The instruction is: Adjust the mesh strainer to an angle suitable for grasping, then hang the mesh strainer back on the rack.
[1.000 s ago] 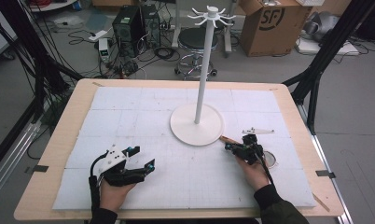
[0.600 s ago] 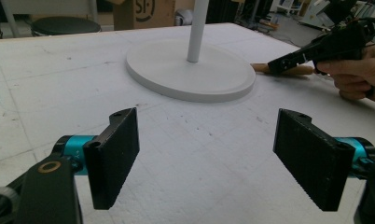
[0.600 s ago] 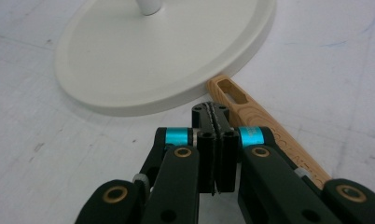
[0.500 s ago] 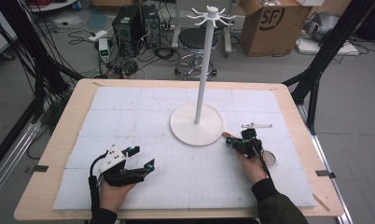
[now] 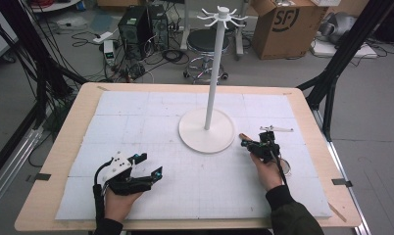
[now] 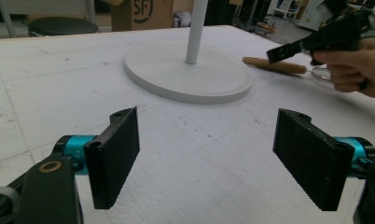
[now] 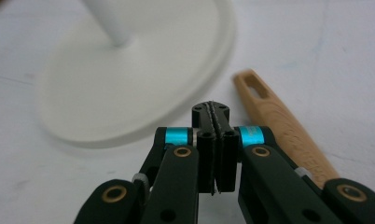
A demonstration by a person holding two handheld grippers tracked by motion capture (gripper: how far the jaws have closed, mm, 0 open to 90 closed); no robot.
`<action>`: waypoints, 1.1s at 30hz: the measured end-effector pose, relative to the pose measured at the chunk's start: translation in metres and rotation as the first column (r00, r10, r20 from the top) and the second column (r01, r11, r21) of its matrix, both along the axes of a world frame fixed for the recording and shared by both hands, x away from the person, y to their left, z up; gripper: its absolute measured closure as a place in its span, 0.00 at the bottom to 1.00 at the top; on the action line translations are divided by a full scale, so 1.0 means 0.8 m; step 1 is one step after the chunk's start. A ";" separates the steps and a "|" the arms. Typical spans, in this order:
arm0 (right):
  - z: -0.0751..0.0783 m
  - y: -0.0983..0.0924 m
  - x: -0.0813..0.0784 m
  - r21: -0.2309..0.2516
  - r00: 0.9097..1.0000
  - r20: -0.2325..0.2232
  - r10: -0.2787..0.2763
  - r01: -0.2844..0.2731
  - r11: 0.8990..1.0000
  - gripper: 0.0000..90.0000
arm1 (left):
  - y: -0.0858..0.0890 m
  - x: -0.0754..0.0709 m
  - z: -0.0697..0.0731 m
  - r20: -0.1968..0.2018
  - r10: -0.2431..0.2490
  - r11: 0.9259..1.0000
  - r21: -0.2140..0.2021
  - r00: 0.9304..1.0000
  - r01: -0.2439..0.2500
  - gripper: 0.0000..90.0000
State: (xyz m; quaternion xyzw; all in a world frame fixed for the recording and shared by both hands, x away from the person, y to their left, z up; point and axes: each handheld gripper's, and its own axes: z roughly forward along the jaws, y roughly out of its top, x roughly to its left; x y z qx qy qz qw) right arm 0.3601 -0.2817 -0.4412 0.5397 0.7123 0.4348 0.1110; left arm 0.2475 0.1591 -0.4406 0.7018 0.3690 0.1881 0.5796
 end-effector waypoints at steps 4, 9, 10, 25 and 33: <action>0.042 -0.019 -0.047 0.144 0.987 0.153 0.042 -0.064 0.988 0.58 | 0.004 0.001 -0.003 -0.011 0.011 1.000 -0.005 1.000 -0.012 0.26; 0.053 -0.047 -0.062 0.181 0.982 0.185 0.024 -0.058 0.982 0.43 | 0.004 0.004 -0.005 -0.021 0.028 1.000 -0.008 0.999 -0.028 0.26; 0.053 -0.047 -0.062 0.181 0.982 0.185 0.024 -0.058 0.982 0.43 | 0.004 0.004 -0.005 -0.021 0.030 1.000 -0.008 0.999 -0.030 0.26; 0.043 -0.069 -0.044 0.058 0.995 0.096 0.041 -0.047 0.997 0.37 | -0.008 0.009 -0.003 -0.010 0.008 1.000 0.001 1.000 -0.008 0.27; 0.045 -0.079 -0.026 0.053 0.998 0.050 0.043 -0.045 0.998 0.39 | -0.009 0.010 -0.002 -0.008 0.006 1.000 -0.004 1.000 -0.006 0.27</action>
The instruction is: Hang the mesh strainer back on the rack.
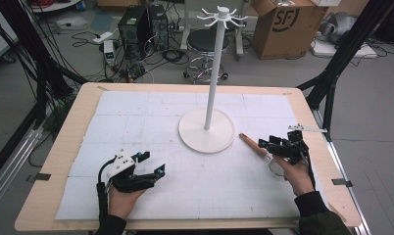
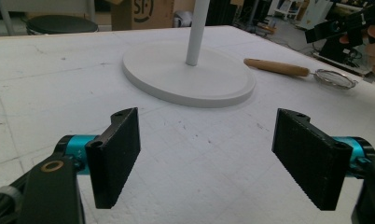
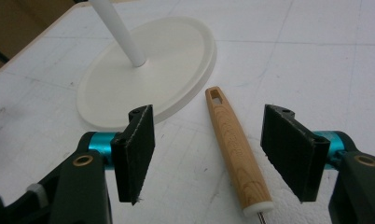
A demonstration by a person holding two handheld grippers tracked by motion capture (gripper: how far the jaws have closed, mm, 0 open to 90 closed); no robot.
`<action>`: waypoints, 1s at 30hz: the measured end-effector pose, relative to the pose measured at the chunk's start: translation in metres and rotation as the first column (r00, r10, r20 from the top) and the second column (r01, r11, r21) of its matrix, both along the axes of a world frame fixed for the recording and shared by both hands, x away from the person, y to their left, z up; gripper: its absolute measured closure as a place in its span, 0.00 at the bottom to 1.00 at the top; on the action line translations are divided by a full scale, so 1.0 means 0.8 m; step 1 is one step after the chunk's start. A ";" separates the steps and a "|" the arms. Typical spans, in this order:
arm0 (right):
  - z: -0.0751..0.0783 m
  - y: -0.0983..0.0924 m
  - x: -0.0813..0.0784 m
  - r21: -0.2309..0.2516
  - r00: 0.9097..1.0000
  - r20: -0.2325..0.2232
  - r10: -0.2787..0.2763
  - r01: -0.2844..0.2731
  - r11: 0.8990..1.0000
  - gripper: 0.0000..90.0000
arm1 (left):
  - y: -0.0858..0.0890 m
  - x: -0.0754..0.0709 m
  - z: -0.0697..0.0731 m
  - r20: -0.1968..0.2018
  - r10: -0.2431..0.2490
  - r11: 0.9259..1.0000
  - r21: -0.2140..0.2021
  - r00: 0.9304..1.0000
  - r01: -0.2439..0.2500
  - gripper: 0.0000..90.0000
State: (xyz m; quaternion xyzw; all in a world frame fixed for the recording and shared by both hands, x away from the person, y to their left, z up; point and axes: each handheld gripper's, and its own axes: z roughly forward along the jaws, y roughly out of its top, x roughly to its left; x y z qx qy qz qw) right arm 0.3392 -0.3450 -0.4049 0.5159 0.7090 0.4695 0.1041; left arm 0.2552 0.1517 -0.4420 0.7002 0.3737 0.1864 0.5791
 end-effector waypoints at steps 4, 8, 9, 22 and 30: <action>-0.008 -0.006 0.008 -0.001 0.999 -0.040 0.005 -0.005 1.000 0.40 | 0.000 0.000 0.000 -0.002 0.000 1.000 0.000 1.000 0.000 0.27; -0.015 -0.006 0.015 -0.010 0.996 -0.087 0.020 -0.021 1.000 0.40 | -0.001 0.000 0.000 -0.002 -0.003 1.000 0.000 1.000 0.003 0.27; -0.015 -0.006 0.015 -0.010 0.996 -0.087 0.020 -0.021 1.000 0.40 | -0.001 0.000 0.000 -0.002 -0.005 1.000 0.001 1.000 0.005 0.27; -0.039 0.013 0.027 -0.144 0.979 -0.198 0.052 -0.081 0.986 0.46 | -0.001 0.000 0.000 -0.001 -0.009 1.000 0.003 1.000 0.009 0.27; -0.039 0.017 0.024 -0.151 0.975 -0.210 0.076 -0.109 0.983 0.49 | -0.002 0.000 -0.001 -0.004 -0.008 1.000 0.002 1.000 0.008 0.27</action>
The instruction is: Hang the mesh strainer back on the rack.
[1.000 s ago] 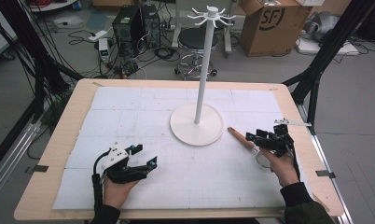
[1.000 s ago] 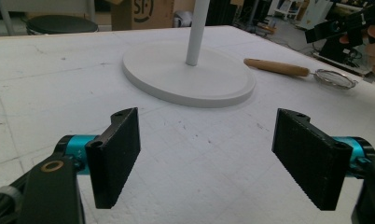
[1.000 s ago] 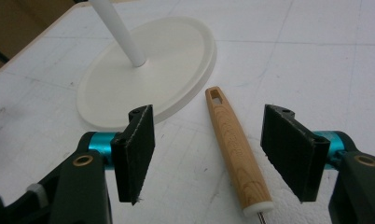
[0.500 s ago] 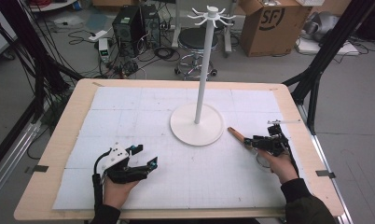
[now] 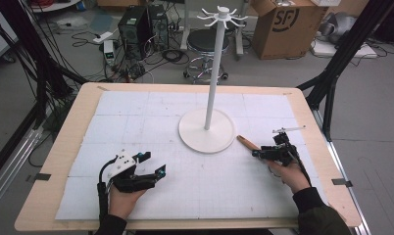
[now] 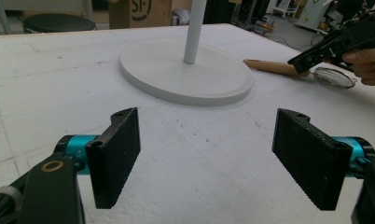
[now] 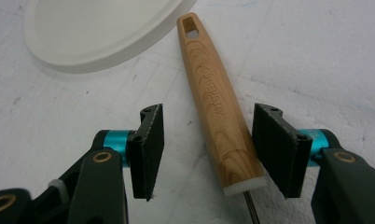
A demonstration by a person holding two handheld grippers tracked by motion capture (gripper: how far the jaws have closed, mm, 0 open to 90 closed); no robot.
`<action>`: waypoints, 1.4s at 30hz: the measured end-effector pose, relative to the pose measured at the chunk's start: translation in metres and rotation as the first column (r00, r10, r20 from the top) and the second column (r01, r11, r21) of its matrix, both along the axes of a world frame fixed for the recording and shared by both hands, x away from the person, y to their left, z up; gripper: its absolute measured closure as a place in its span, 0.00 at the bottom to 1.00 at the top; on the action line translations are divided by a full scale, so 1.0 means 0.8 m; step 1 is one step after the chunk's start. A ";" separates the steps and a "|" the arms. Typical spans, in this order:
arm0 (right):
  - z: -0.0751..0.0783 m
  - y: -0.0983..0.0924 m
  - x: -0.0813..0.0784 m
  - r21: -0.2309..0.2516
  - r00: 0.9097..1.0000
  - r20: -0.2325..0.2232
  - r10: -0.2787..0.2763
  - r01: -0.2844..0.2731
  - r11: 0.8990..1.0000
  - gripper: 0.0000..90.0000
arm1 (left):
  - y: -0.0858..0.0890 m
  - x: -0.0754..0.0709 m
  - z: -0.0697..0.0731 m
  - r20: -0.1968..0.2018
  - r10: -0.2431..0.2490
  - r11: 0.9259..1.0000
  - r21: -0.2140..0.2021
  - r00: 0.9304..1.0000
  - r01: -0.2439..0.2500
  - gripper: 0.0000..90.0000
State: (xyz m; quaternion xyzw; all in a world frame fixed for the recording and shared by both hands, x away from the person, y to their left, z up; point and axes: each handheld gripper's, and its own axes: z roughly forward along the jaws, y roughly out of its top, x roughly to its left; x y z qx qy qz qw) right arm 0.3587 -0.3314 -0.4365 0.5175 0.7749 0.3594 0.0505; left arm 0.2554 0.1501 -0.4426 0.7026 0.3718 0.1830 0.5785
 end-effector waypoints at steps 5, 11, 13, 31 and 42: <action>-0.002 0.007 -0.001 -0.064 1.000 -0.001 0.024 -0.024 0.998 0.50 | 0.000 0.000 0.000 -0.001 -0.004 1.000 0.005 1.000 0.004 0.27; 0.000 0.018 -0.001 -0.197 0.997 0.027 0.071 -0.064 0.978 0.61 | -0.001 0.001 -0.001 -0.001 -0.004 1.000 0.005 1.000 0.004 0.27; 0.001 0.022 0.002 -0.244 0.996 0.023 0.088 -0.080 0.967 0.65 | -0.001 0.000 -0.001 -0.002 -0.006 1.000 0.002 1.000 0.006 0.27; 0.021 0.054 0.033 -0.436 0.965 -0.189 0.179 -0.246 0.866 0.75 | -0.003 -0.001 0.000 -0.004 -0.016 1.000 0.008 1.000 0.016 0.27; 0.022 0.051 0.041 -0.419 0.944 -0.215 0.249 -0.320 0.850 0.77 | 0.001 -0.003 0.001 -0.001 -0.014 1.000 0.000 1.000 0.014 0.27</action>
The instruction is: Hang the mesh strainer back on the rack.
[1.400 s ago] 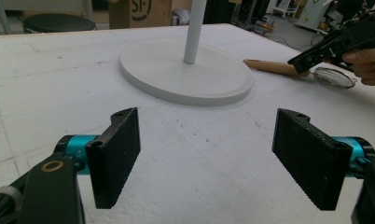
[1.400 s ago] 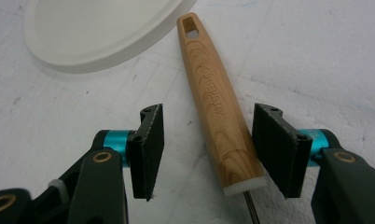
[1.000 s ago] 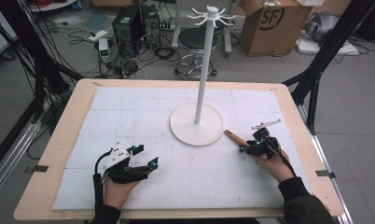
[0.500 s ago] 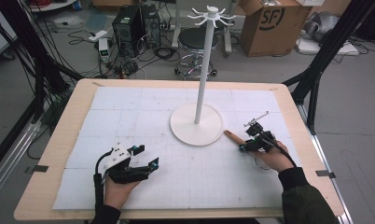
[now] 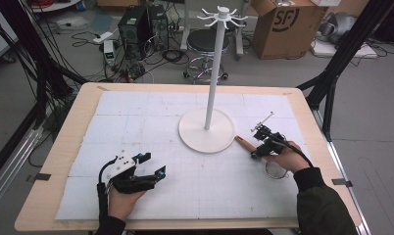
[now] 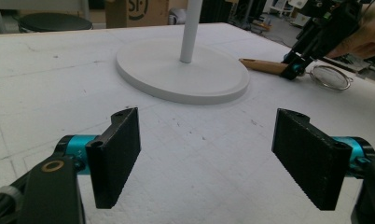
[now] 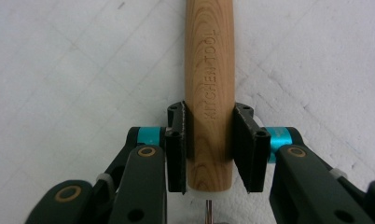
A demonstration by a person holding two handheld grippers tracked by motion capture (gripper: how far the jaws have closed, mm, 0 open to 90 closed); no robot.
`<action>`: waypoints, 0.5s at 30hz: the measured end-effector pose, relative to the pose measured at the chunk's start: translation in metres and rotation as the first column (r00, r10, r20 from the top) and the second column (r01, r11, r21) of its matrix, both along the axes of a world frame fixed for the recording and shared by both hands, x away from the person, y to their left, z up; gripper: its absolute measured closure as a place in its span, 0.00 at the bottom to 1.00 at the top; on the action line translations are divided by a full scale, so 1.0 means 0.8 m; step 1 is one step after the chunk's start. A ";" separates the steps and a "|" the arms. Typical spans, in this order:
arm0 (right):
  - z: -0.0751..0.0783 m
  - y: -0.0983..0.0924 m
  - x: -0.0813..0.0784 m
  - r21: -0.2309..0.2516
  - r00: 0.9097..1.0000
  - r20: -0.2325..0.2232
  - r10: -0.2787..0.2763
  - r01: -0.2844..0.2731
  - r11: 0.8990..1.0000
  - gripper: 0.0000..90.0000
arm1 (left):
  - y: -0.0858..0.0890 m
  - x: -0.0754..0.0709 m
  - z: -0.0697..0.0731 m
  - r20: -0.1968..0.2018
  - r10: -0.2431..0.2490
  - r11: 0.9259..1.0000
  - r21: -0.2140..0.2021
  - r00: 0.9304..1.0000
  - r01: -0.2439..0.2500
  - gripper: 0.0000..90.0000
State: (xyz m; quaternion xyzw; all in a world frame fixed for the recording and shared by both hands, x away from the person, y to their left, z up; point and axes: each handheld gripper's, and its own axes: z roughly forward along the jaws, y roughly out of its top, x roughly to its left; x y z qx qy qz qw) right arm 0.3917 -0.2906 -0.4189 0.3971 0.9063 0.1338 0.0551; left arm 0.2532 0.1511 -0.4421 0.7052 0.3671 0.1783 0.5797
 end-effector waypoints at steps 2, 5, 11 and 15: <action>-0.001 -0.005 -0.003 0.029 1.000 0.009 -0.007 0.007 1.000 0.77 | 0.000 0.000 0.000 0.000 0.002 1.000 -0.001 1.000 -0.002 0.27; -0.004 -0.019 -0.011 0.121 0.998 0.042 -0.040 0.034 0.992 0.77 | -0.001 0.000 0.000 0.000 0.006 1.000 0.000 1.000 -0.006 0.27; -0.006 -0.033 -0.024 0.218 0.992 0.105 -0.074 0.050 0.975 0.77 | -0.001 0.000 0.000 0.001 0.012 1.000 0.004 1.000 -0.012 0.27; 0.003 -0.039 -0.032 0.254 0.983 0.155 -0.100 0.059 0.965 0.77 | -0.001 0.001 0.000 0.002 0.011 1.000 0.005 1.000 -0.011 0.27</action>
